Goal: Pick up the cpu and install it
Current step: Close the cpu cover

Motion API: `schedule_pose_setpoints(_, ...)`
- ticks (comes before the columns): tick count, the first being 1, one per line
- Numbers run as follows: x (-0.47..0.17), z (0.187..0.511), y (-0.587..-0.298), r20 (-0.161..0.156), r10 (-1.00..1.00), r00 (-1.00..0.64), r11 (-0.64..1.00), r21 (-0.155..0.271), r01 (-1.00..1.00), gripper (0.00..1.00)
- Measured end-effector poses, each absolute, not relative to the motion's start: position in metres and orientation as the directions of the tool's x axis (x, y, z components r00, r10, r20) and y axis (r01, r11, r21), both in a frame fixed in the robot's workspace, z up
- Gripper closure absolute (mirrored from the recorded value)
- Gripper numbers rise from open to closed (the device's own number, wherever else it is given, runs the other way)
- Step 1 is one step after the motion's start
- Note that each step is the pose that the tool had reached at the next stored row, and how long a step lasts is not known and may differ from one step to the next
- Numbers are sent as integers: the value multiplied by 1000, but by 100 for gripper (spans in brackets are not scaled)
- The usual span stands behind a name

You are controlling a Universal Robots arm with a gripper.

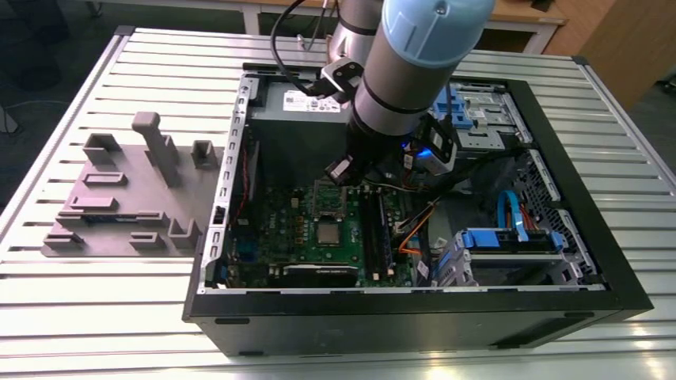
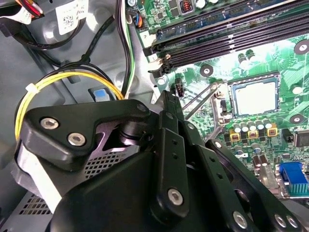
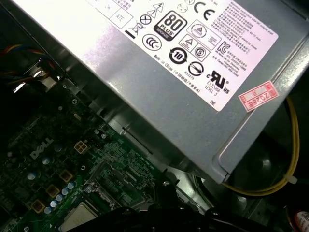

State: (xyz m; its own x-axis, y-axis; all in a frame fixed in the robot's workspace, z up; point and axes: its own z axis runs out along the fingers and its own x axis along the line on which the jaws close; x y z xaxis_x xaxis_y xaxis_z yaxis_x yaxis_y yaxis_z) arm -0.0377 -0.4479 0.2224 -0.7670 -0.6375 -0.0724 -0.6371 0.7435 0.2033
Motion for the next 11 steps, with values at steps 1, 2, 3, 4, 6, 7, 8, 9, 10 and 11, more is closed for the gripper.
schedule_pose_setpoints(1, -38, 223, -448, -72, -638, -767, 743, 203, -637, 90)
schedule_pose_setpoints(2, -38, 223, -448, -72, -637, -767, 744, 203, -637, 90)
schedule_pose_setpoints(3, -38, 223, -448, -72, -637, -767, 744, 203, -637, 90)
schedule_pose_setpoints(4, -38, 223, -448, -72, -638, -767, 743, 203, -637, 90)
schedule_pose_setpoints(6, -38, 223, -448, -72, -638, -767, 744, 203, -637, 90)
schedule_pose_setpoints(7, -39, 224, -448, -72, -637, -767, 744, 203, -637, 90)
schedule_pose_setpoints(8, -39, 224, -448, -72, -638, -767, 744, 203, -637, 90)
schedule_pose_setpoints(9, -39, 225, -448, -72, -638, -767, 743, 203, -637, 90)
schedule_pose_setpoints(10, -39, 226, -448, -72, -638, -767, 744, 203, -637, 90)
schedule_pose_setpoints(11, -39, 226, -448, -72, -637, -767, 744, 203, -637, 90)
